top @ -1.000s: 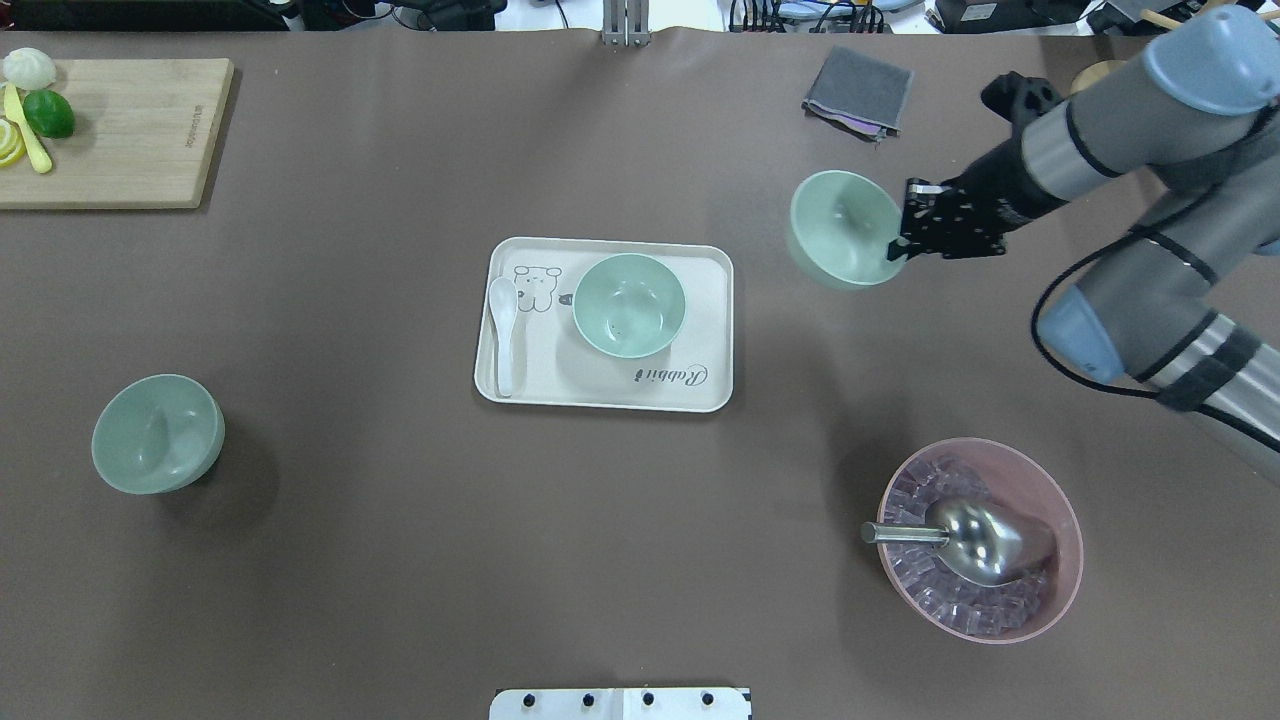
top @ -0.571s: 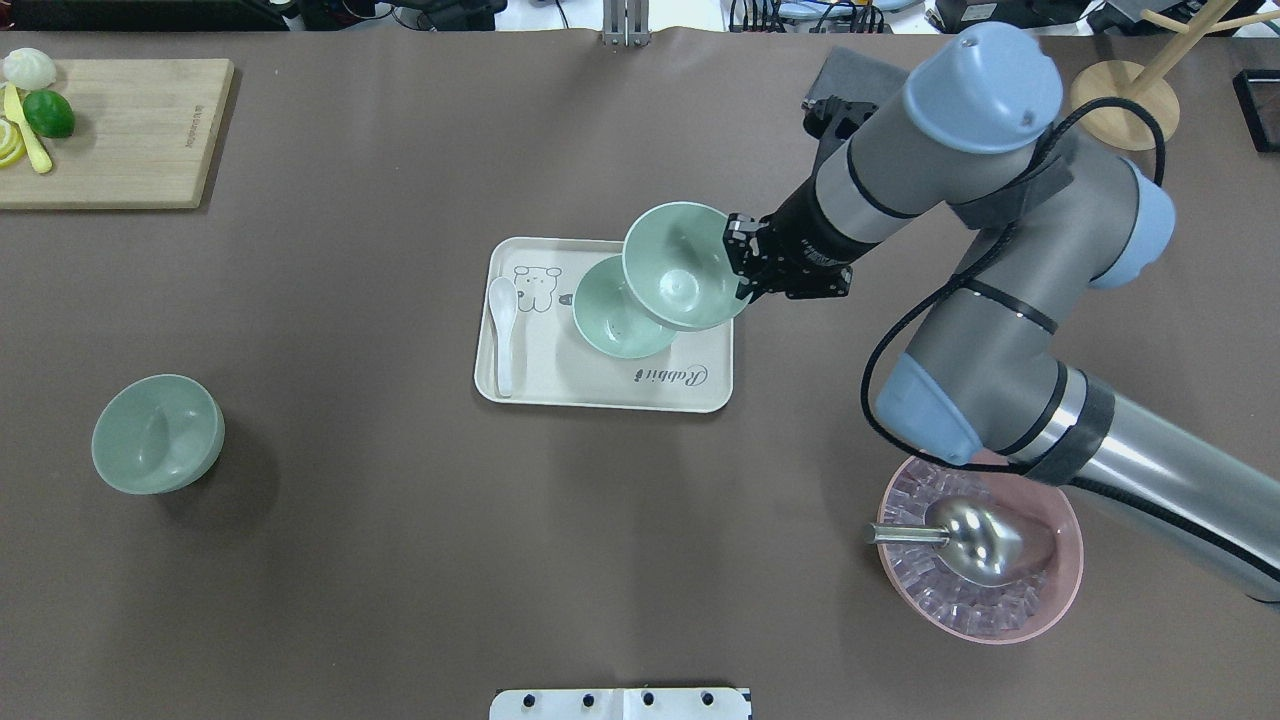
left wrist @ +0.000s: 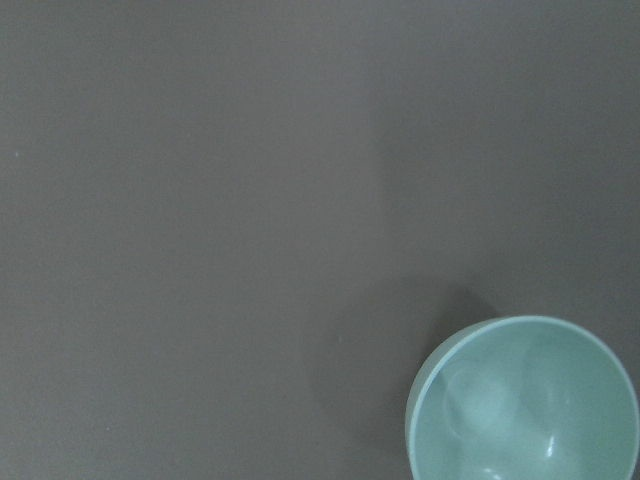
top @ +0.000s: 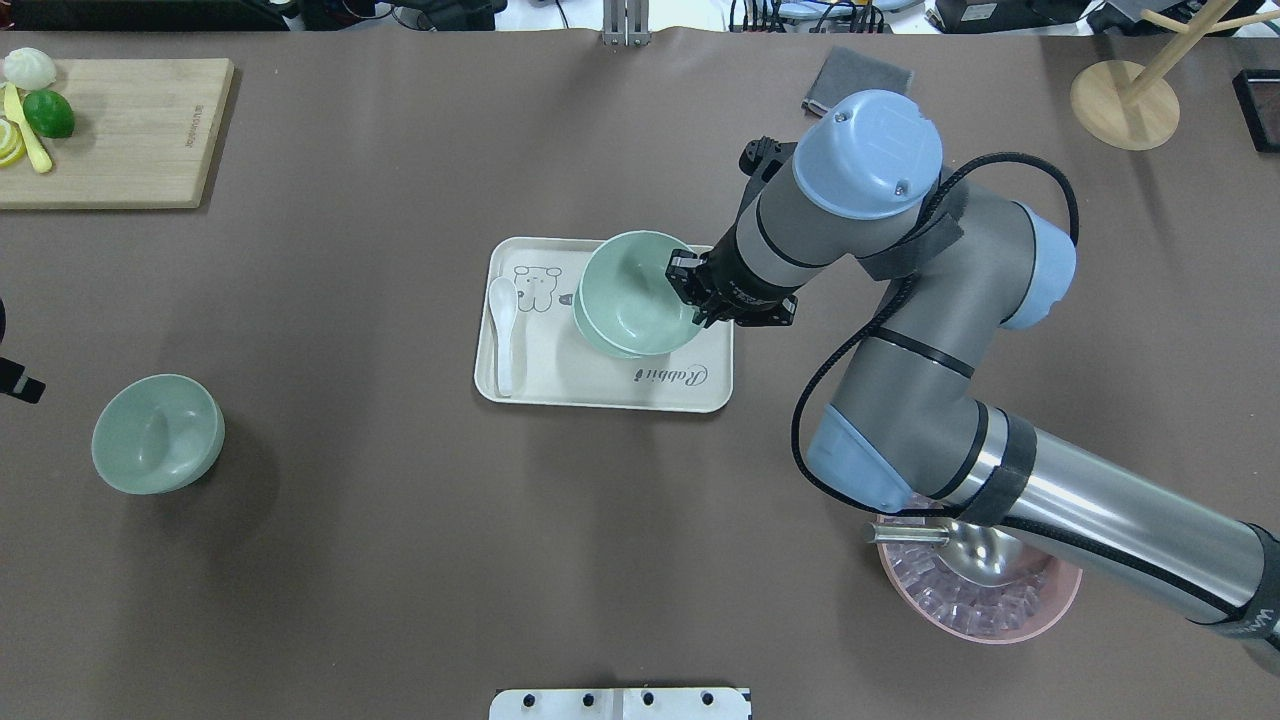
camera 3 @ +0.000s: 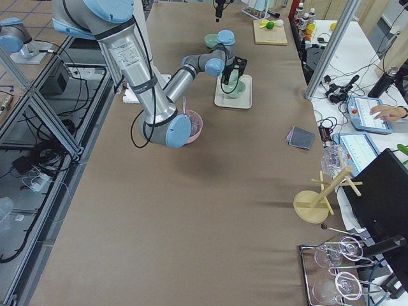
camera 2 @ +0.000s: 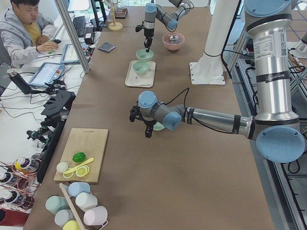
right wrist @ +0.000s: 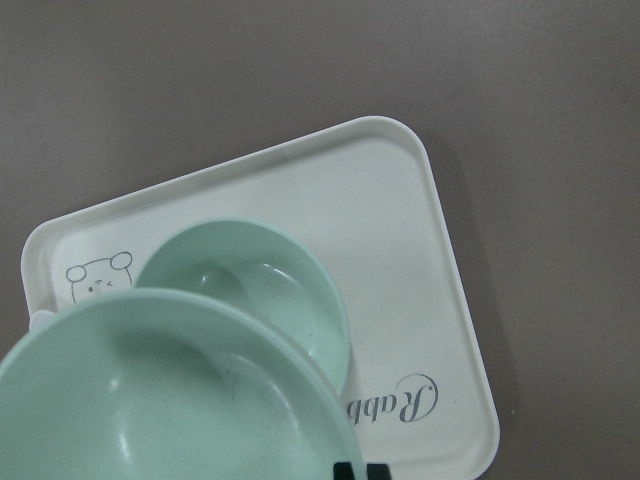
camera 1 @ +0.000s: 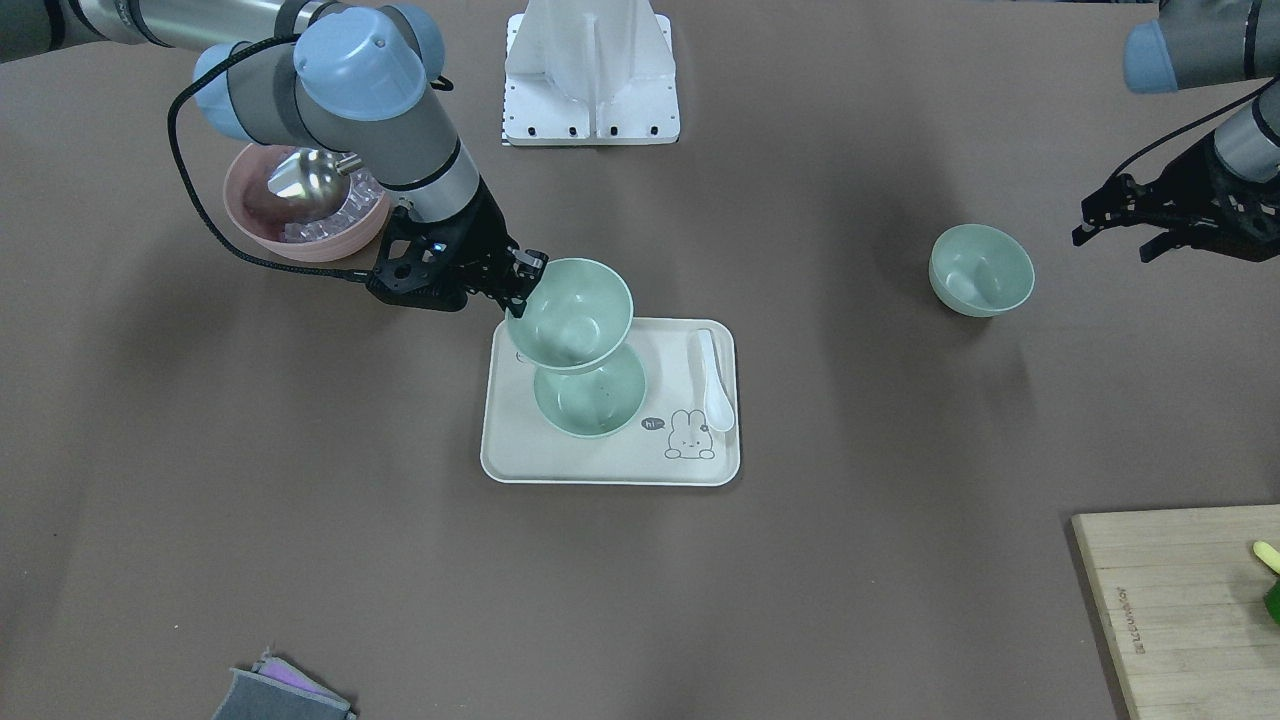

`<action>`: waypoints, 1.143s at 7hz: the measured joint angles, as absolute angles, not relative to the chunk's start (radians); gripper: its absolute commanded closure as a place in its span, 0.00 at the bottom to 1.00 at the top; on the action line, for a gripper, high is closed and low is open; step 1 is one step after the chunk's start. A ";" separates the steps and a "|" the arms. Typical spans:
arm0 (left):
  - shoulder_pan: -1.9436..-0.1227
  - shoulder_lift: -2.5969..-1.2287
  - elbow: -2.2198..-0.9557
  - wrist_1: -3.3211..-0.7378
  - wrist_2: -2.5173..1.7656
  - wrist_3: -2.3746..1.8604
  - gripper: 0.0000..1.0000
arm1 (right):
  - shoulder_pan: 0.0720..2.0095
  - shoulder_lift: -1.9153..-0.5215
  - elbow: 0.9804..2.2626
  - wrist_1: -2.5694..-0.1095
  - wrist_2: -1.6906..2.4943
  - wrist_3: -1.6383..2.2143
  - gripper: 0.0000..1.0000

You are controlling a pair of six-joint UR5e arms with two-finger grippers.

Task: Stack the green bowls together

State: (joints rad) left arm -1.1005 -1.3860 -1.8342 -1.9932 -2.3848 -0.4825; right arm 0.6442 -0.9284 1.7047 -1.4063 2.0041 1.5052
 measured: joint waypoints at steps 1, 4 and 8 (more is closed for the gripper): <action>-1.049 -1.379 -1.828 -2.024 -2.371 -0.524 0.04 | 0.642 -0.909 1.667 -1.403 1.996 1.501 1.00; -0.961 -1.389 -1.764 -2.139 -2.356 -0.613 0.16 | 0.640 -0.893 1.615 -1.398 1.980 1.496 1.00; -0.947 -1.433 -1.721 -2.172 -2.357 -0.640 0.62 | 0.637 -0.893 1.602 -1.387 1.973 1.495 1.00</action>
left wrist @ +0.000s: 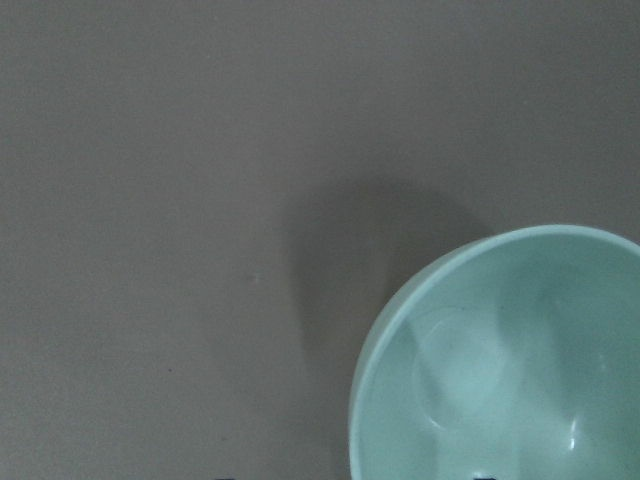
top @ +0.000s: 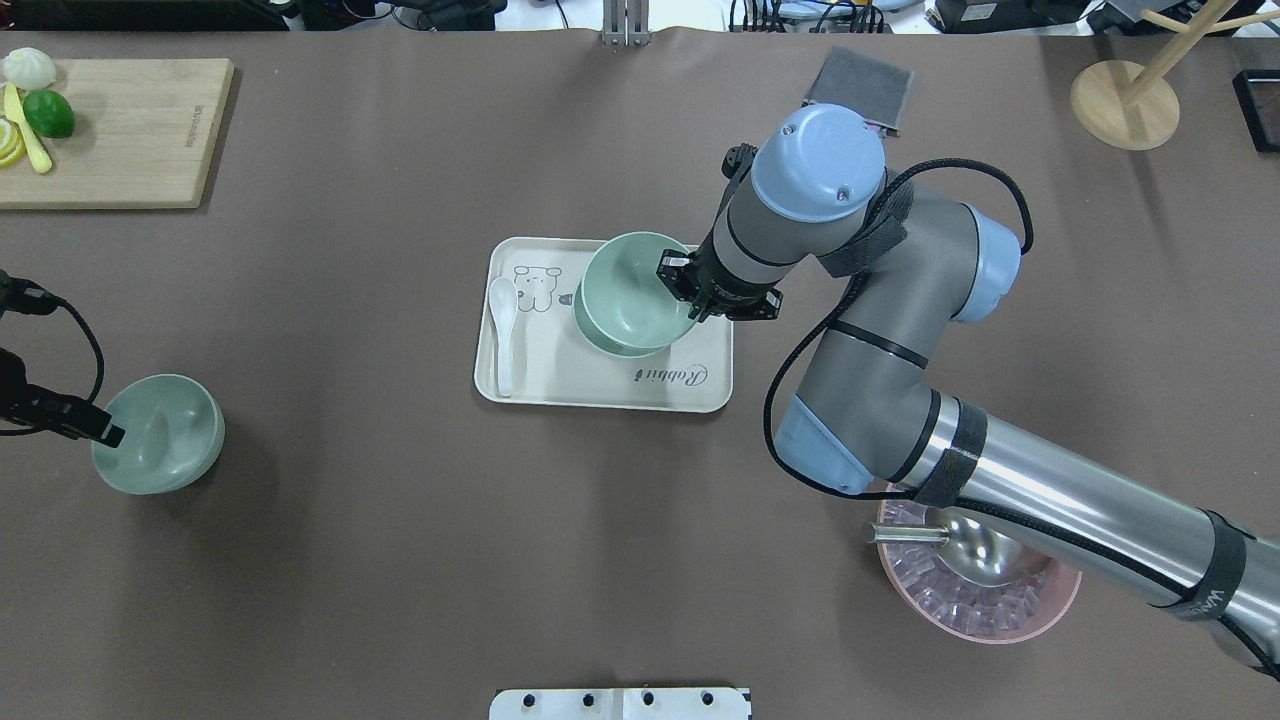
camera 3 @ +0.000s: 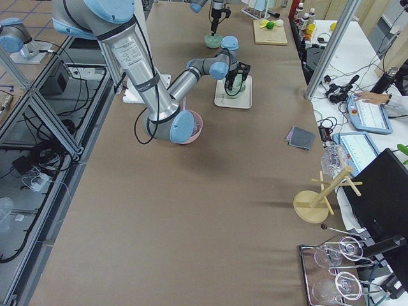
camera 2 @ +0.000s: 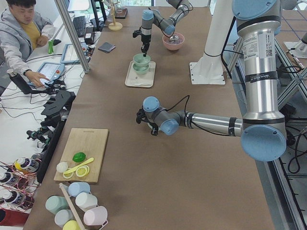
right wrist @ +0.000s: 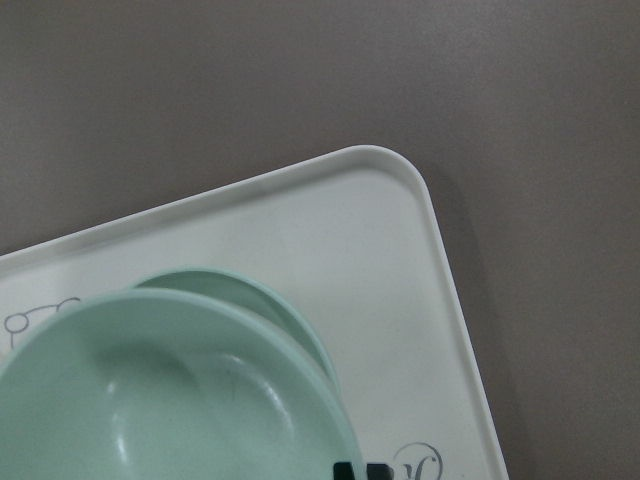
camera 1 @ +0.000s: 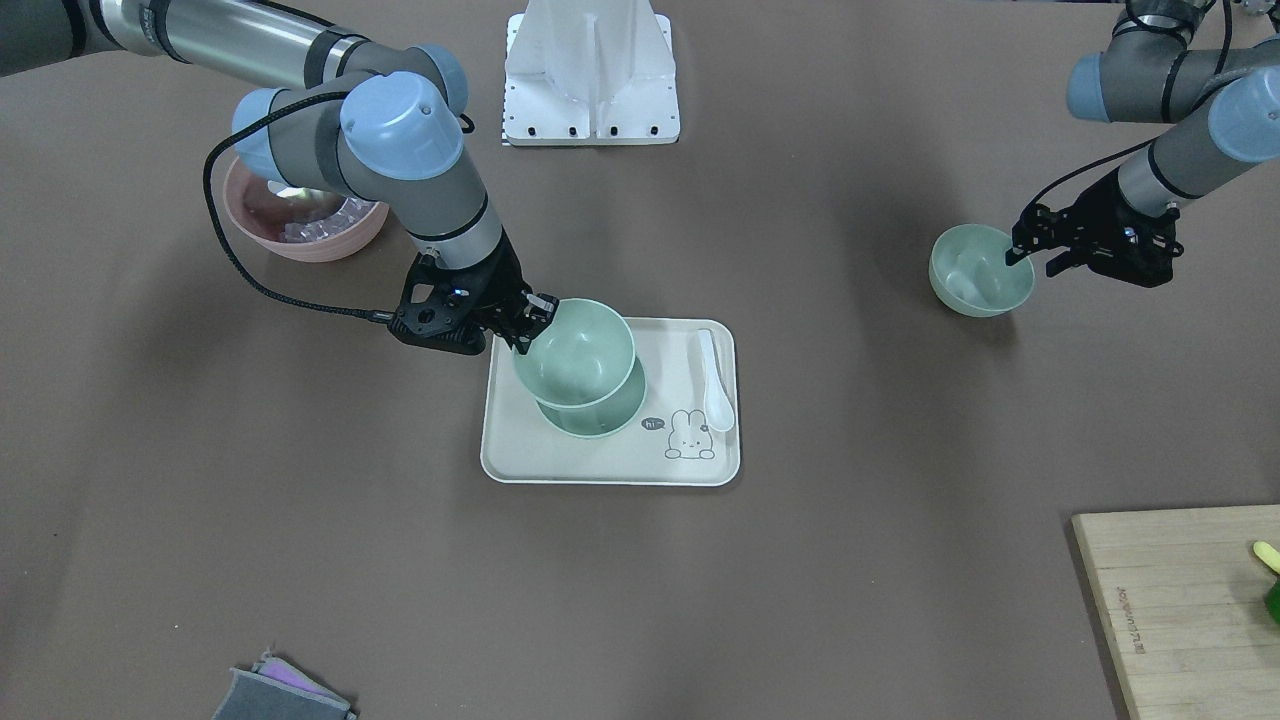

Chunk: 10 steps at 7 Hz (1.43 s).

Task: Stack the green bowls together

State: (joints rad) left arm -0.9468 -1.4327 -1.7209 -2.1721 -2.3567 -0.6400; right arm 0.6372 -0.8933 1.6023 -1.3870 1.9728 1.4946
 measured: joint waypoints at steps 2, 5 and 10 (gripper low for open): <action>-0.941 -1.446 -1.721 -2.175 -2.359 -0.681 1.00 | 0.637 -0.890 1.594 -1.383 1.968 1.495 1.00; -0.937 -1.451 -1.732 -2.176 -2.365 -0.693 1.00 | 0.637 -0.872 1.542 -1.324 1.961 1.503 1.00; -0.939 -1.546 -1.786 -2.169 -2.464 -0.835 1.00 | 0.633 -0.870 1.535 -1.312 1.961 1.503 0.88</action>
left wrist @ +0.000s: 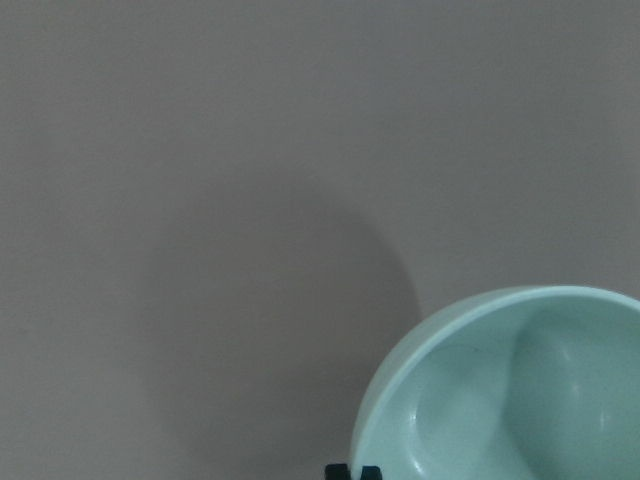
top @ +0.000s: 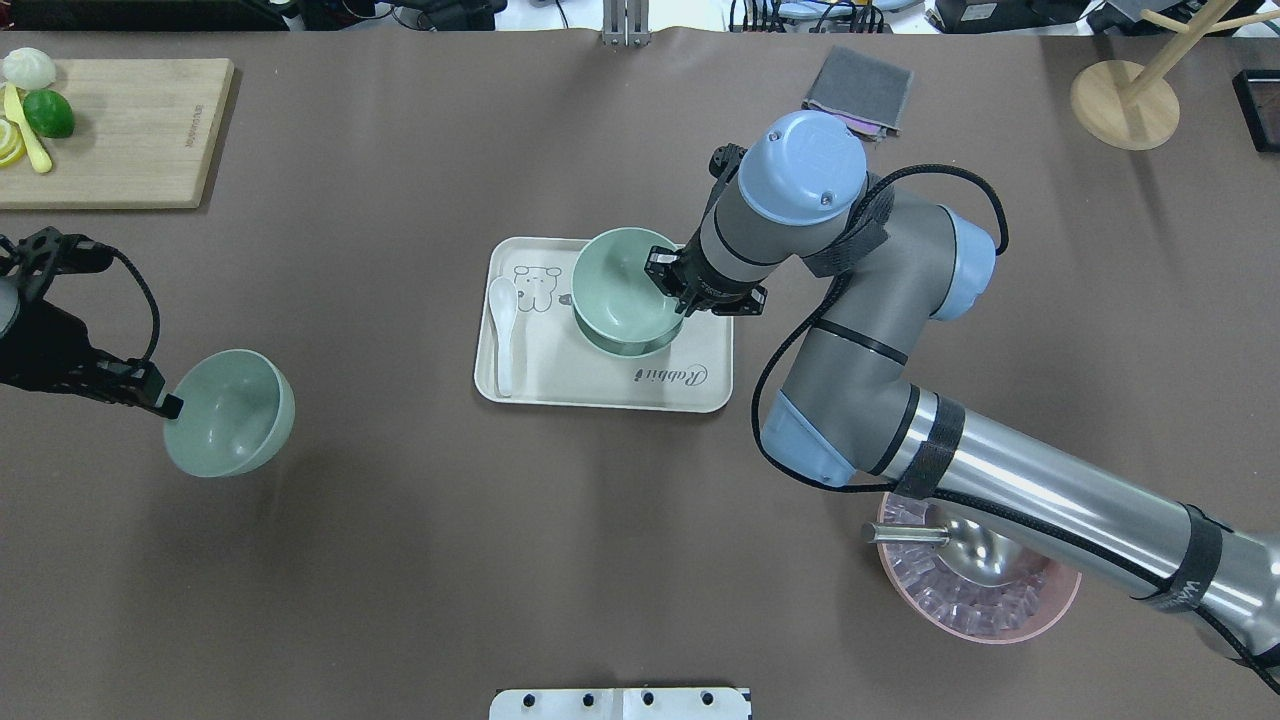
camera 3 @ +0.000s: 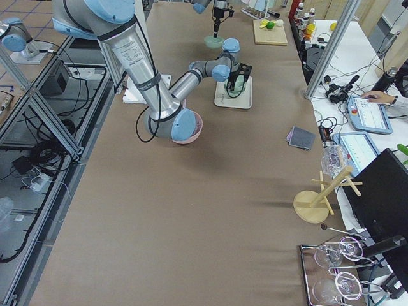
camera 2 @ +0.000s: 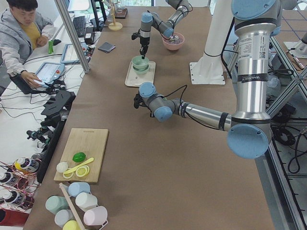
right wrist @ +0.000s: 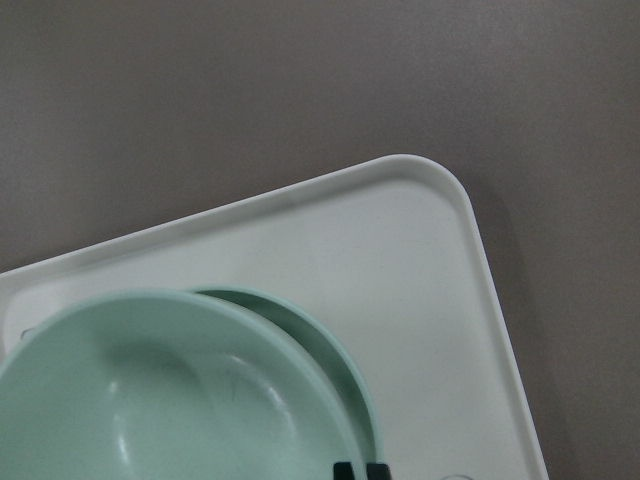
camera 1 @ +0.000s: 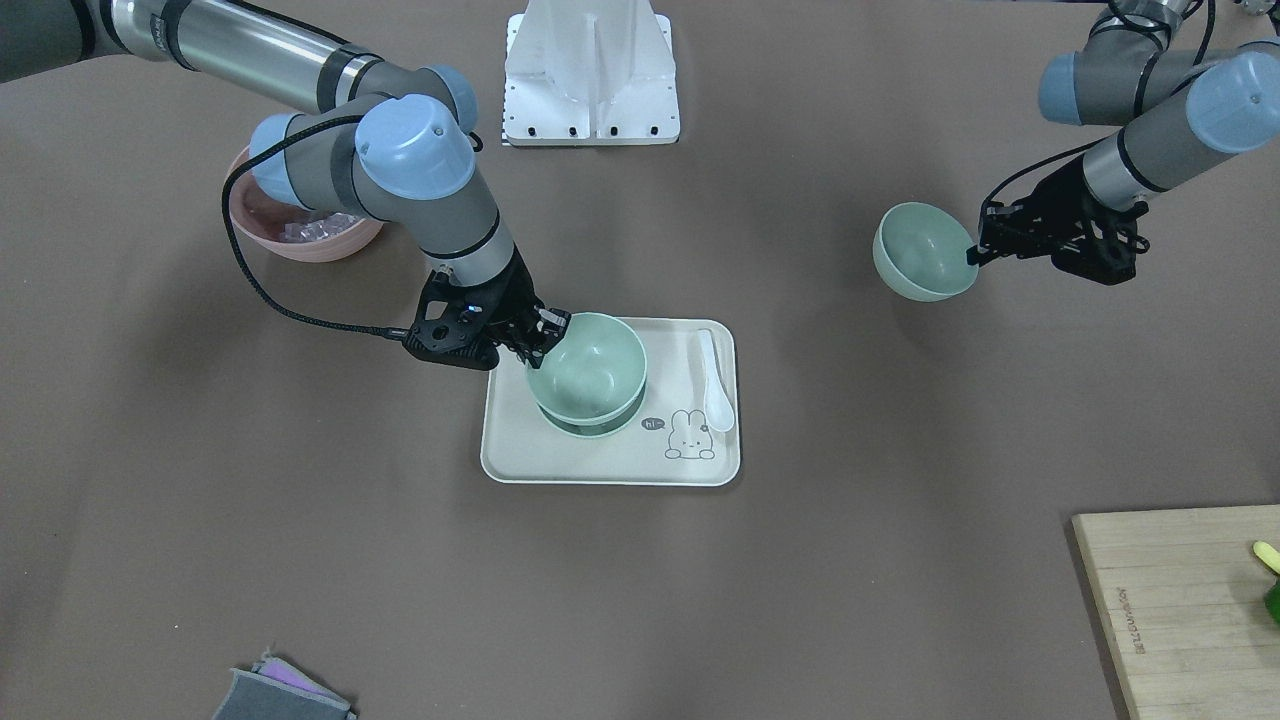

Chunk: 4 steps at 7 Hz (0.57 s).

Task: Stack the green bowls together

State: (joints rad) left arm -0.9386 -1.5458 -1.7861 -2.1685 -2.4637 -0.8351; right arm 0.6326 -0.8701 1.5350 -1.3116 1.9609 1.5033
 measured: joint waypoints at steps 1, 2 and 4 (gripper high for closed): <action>-0.941 -1.584 -1.790 -2.168 -2.498 -0.877 1.00 | 0.632 -0.870 1.534 -1.310 1.961 1.502 0.01; -0.943 -1.631 -1.793 -2.168 -2.525 -0.936 1.00 | 0.631 -0.870 1.532 -1.304 1.959 1.499 0.00; -0.941 -1.737 -1.788 -2.160 -2.536 -1.078 1.00 | 0.631 -0.870 1.519 -1.263 1.955 1.491 0.00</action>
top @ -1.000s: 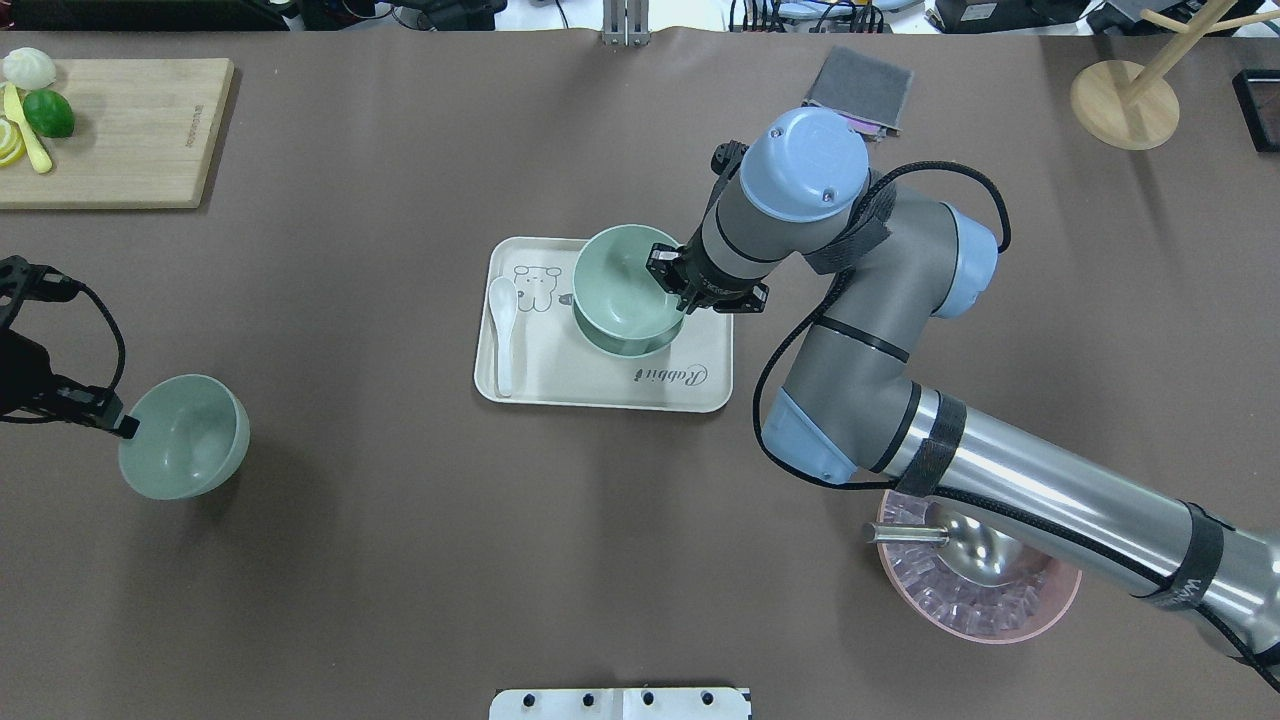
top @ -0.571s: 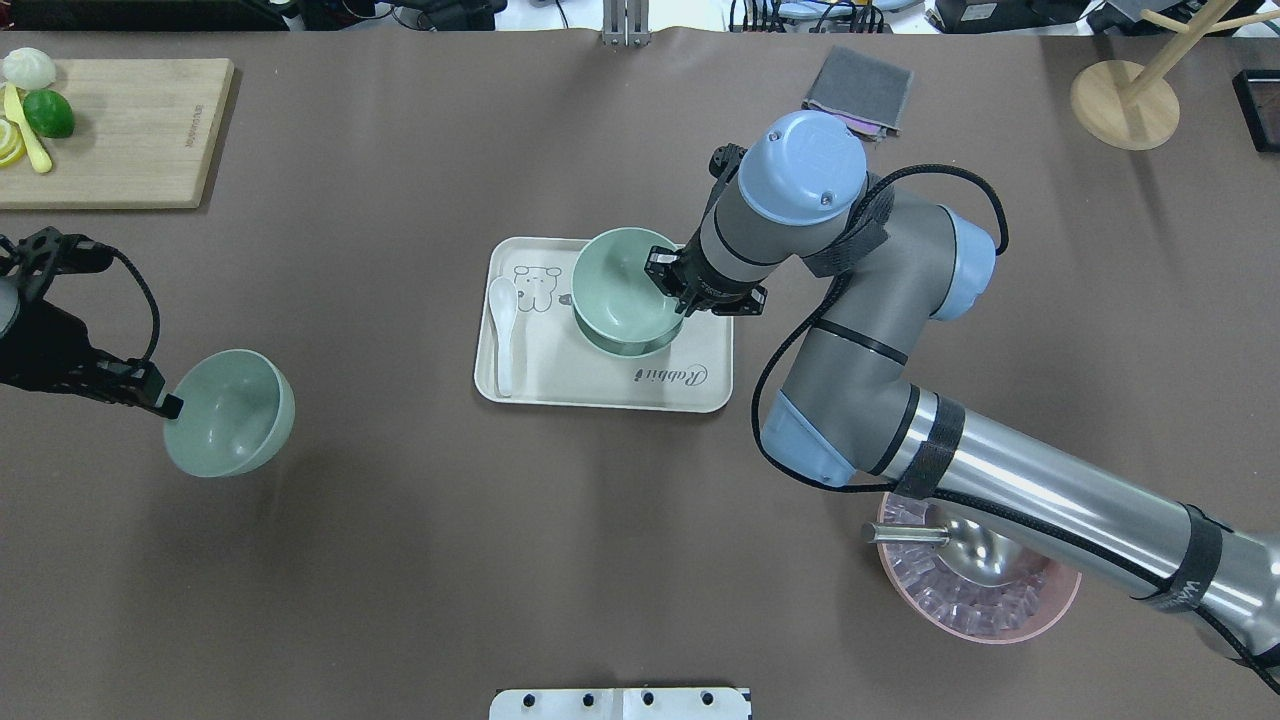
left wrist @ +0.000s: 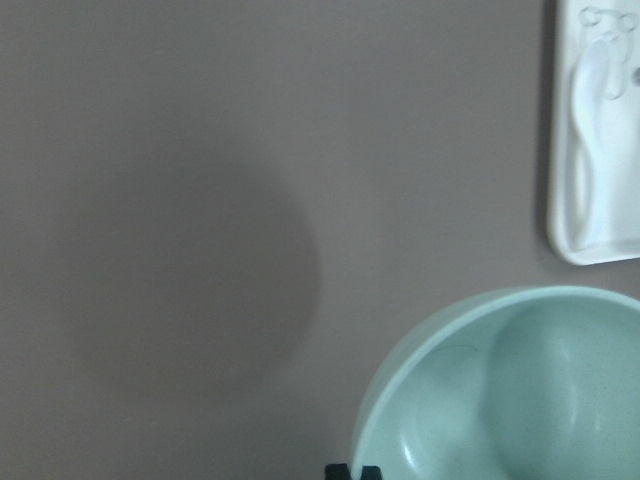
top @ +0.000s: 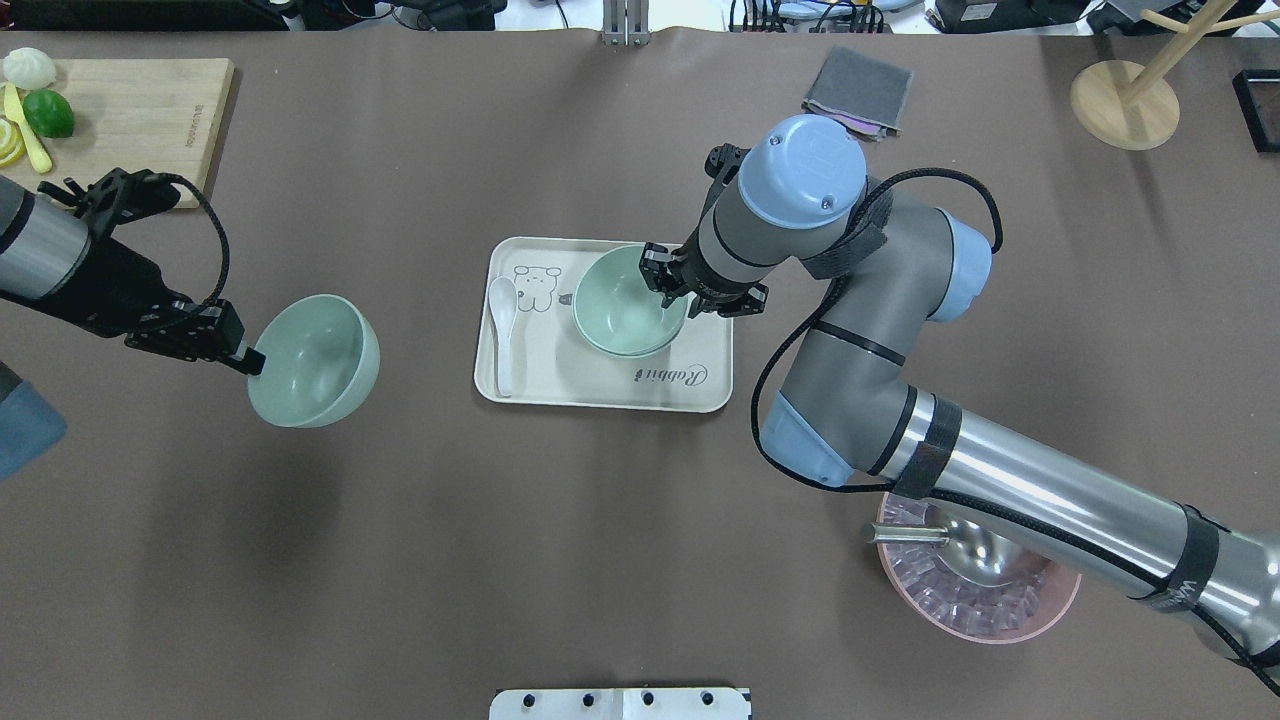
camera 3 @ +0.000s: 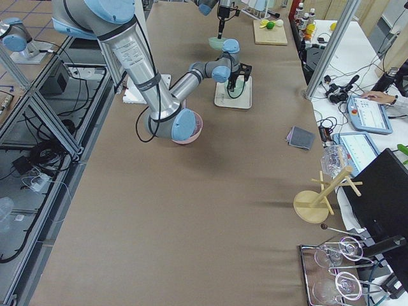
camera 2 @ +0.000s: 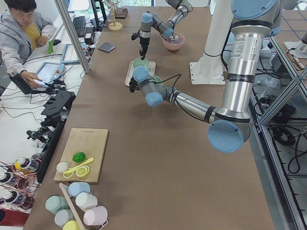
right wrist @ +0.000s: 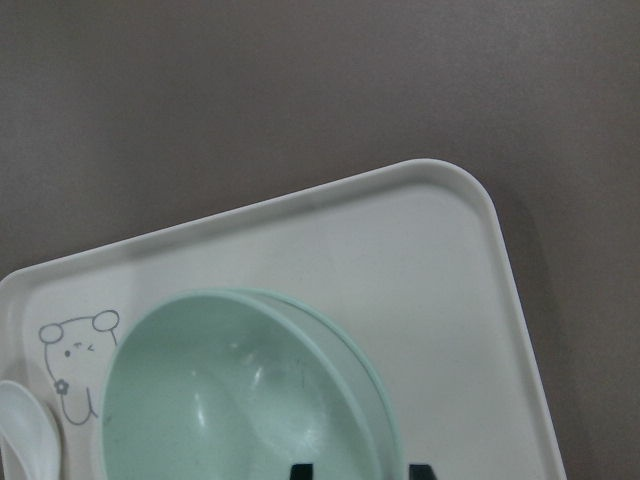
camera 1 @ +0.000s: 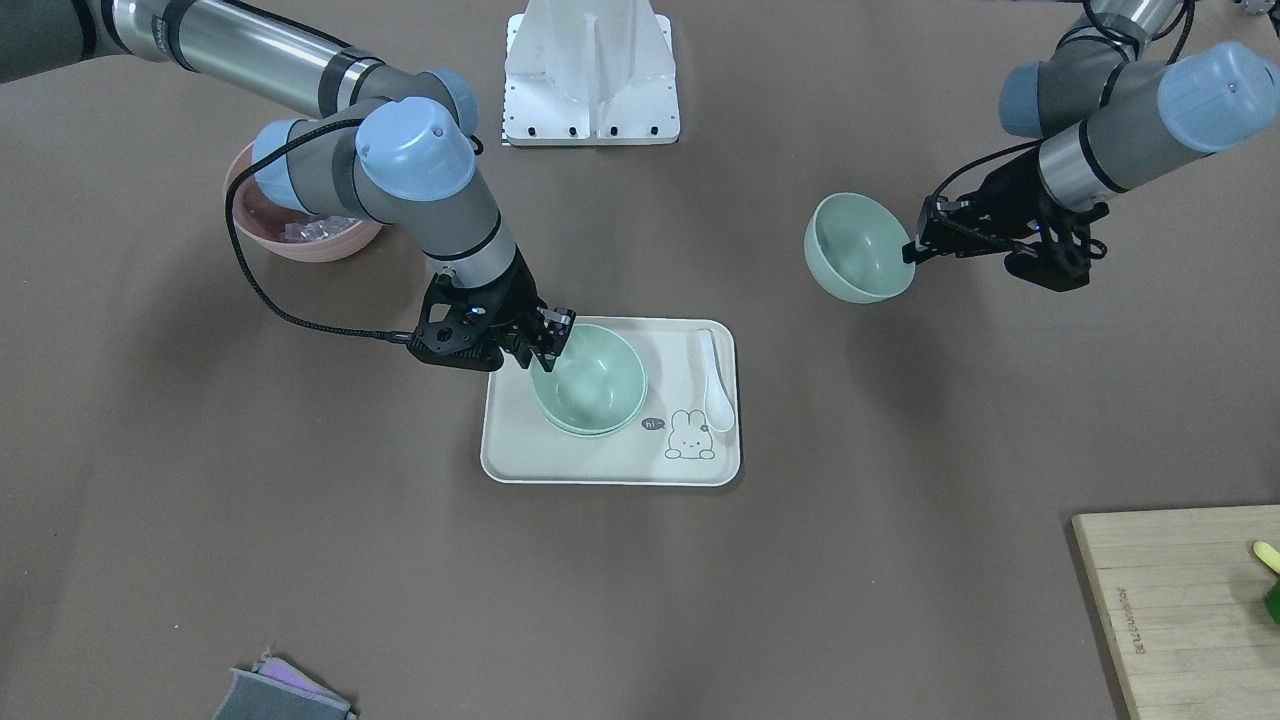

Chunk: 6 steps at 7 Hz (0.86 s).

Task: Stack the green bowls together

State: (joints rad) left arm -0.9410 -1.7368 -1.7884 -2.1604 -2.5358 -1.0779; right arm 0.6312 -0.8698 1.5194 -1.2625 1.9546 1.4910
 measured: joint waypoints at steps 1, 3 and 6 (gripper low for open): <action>-0.937 -1.806 -1.781 -2.139 -2.533 -1.153 1.00 | 0.639 -0.875 1.524 -1.252 1.962 1.489 0.00; -0.889 -1.970 -1.734 -2.068 -2.475 -1.266 1.00 | 0.698 -0.960 1.598 -1.248 2.036 1.453 0.00; -0.771 -2.166 -1.590 -2.043 -2.322 -1.345 1.00 | 0.844 -1.149 1.722 -1.247 2.208 1.291 0.00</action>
